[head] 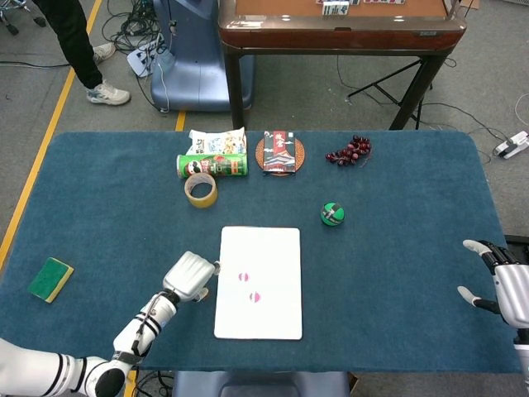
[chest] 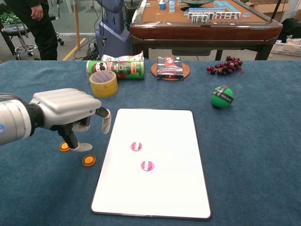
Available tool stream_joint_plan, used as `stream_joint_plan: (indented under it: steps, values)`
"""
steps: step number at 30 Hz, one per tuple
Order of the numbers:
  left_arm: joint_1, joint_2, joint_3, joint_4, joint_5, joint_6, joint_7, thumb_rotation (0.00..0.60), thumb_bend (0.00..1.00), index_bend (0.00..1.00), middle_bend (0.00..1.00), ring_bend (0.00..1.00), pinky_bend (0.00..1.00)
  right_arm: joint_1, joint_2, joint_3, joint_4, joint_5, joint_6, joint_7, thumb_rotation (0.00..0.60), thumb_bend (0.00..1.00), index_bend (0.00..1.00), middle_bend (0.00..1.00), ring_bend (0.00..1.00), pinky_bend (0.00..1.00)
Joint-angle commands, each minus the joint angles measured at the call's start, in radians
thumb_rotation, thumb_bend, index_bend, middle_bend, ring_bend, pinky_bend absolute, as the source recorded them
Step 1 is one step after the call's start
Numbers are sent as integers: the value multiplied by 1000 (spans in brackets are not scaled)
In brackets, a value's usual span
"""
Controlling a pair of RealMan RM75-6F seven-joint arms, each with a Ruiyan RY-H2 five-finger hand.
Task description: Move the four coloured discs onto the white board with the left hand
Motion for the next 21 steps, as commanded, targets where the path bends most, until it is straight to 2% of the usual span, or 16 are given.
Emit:
stream_joint_plan:
  steps: [1,11,21]
  values:
    - [19,6,14,-4,15,6,-10,600,295,491,1000,1000,1000,1,-1,0,-1,2,-2,-3,600,0,248,272,286,479]
    - [59,-12,17,8,52,9,-29,600,295,484,1000,1000,1000,0,0,0,0,2,0,-2,600,0,248,272,286,479]
    - [89,-42,10,23,33,6,-27,600,284,493,1000,1000,1000,1,1,-1,0,2,-1,0,600,0,248,272,286,479]
